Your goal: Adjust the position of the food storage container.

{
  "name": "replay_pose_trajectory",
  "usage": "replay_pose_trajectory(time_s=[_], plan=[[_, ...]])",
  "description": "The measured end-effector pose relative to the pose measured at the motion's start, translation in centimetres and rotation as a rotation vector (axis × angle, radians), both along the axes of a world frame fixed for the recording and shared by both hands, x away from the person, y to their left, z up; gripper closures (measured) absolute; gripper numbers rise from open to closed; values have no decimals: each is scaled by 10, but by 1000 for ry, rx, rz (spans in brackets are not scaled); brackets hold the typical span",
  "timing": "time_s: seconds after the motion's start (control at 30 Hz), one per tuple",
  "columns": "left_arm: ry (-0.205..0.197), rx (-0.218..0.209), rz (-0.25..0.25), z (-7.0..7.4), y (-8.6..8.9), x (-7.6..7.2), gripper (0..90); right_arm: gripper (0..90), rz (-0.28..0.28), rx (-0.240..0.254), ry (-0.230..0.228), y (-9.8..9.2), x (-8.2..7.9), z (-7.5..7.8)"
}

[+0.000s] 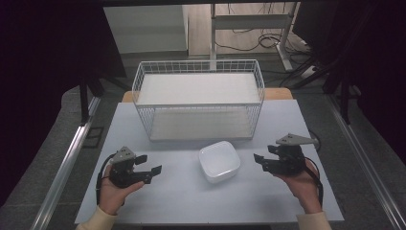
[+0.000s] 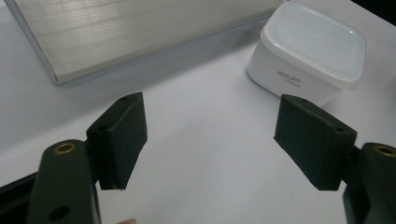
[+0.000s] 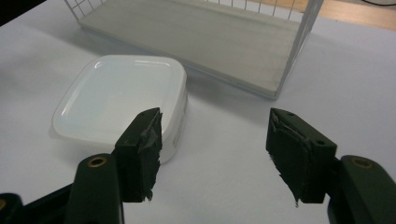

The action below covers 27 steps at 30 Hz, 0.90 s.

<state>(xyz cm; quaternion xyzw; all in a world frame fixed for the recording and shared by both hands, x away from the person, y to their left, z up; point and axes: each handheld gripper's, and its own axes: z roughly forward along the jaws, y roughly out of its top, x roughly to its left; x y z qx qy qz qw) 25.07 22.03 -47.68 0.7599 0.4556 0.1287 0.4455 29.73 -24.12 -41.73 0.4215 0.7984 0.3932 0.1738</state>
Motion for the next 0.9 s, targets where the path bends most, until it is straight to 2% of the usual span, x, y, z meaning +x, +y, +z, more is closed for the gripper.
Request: replay_pose_trajectory(time_s=[0.23, 0.47, 0.6, 0.73, 0.8, 0.9], plan=[[4, -1, 9, 0, -1, 0, 250, 445, 13, -22, 26, 11, 19, 4], [9, 3, 3, -2, -1, 1, 250, 465, 16, -32, 52, 17, 32, 1], [6, 0, 15, -1, -1, 1, 250, 478, 30, -55, 68, 26, 40, -2], [-4, 11, 7, 0, -2, 0, 249, 503, 44, -68, 88, 35, 47, -5], [-7, 17, 5, 0, -3, 0, 249, 546, 55, -74, 100, 39, 50, -6], [-7, 18, 2, -1, -4, 0, 249, 701, 67, -95, 136, 44, 55, -10]])
